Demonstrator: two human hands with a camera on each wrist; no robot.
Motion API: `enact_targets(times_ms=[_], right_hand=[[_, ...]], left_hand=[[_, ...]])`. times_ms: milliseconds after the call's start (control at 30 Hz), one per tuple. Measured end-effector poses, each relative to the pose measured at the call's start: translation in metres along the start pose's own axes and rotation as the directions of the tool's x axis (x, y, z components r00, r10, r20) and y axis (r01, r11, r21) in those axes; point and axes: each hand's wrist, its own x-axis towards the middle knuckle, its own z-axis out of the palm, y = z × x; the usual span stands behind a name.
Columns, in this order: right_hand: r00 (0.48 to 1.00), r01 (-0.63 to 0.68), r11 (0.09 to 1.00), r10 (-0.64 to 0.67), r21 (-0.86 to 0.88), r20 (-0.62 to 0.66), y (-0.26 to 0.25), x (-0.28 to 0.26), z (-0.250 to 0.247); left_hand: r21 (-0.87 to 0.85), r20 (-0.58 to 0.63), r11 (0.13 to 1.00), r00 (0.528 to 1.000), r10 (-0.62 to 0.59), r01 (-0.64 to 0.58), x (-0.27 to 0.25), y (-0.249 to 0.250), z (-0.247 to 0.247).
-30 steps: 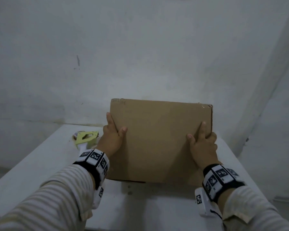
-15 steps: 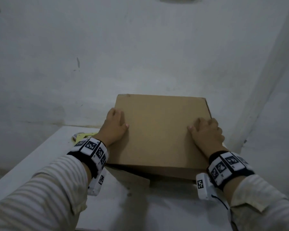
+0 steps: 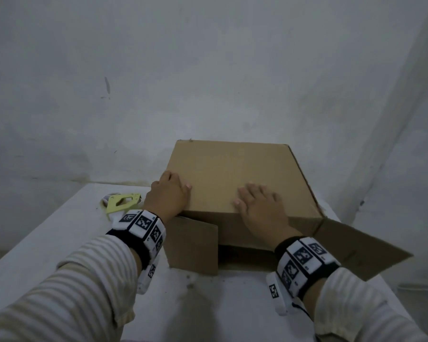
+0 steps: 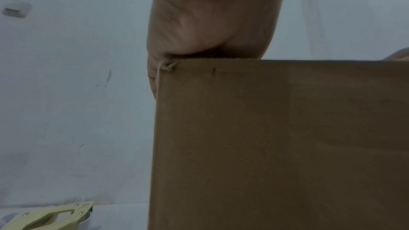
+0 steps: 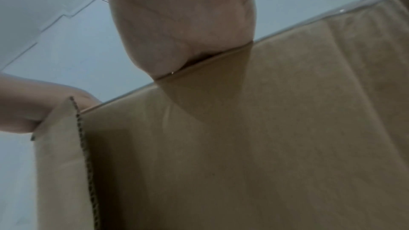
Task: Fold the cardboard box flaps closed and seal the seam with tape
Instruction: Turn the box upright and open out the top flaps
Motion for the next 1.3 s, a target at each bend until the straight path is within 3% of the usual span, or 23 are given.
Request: enact_targets(times_ms=[167,533,633,767,1033,1133,1233,1300], right_hand=[[0.996,0.073,0.997,-0.075,0.033,0.044,-0.026,0.015,0.005],[0.998,0.062,0.995,-0.062,0.083,-0.005,-0.052,0.040,0.019],[0.998,0.038,0.992,-0.033,0.118,-0.045,-0.043,0.039,0.021],[0.996,0.024,0.990,-0.012,0.137,-0.083,-0.039,0.038,0.022],[0.991,0.000,0.991,0.018,0.132,-0.130,-0.037,0.039,0.028],[0.991,-0.008,0.991,0.025,0.131,-0.134,-0.033,0.041,0.028],[0.989,-0.013,0.991,0.032,0.135,-0.145,-0.030,0.040,0.029],[0.987,-0.020,0.990,0.041,0.138,-0.152,-0.029,0.040,0.030]], left_hand=[[0.013,0.007,1.000,1.000,0.001,-0.001,-0.004,-0.002,0.004],[-0.265,0.061,0.964,0.998,0.007,0.009,-0.012,-0.034,-0.019],[-0.250,0.204,0.963,0.977,-0.053,0.104,-0.013,-0.049,-0.028],[-0.092,0.250,0.995,0.968,-0.020,0.044,-0.011,-0.067,-0.043],[0.161,0.146,0.982,0.986,0.076,-0.100,-0.008,-0.076,-0.058],[0.231,0.017,0.969,0.996,0.088,-0.090,-0.006,-0.073,-0.048],[0.203,-0.063,0.975,0.992,0.105,-0.090,0.000,-0.075,-0.034],[0.080,-0.098,0.989,0.987,0.130,-0.122,0.005,-0.074,-0.024]])
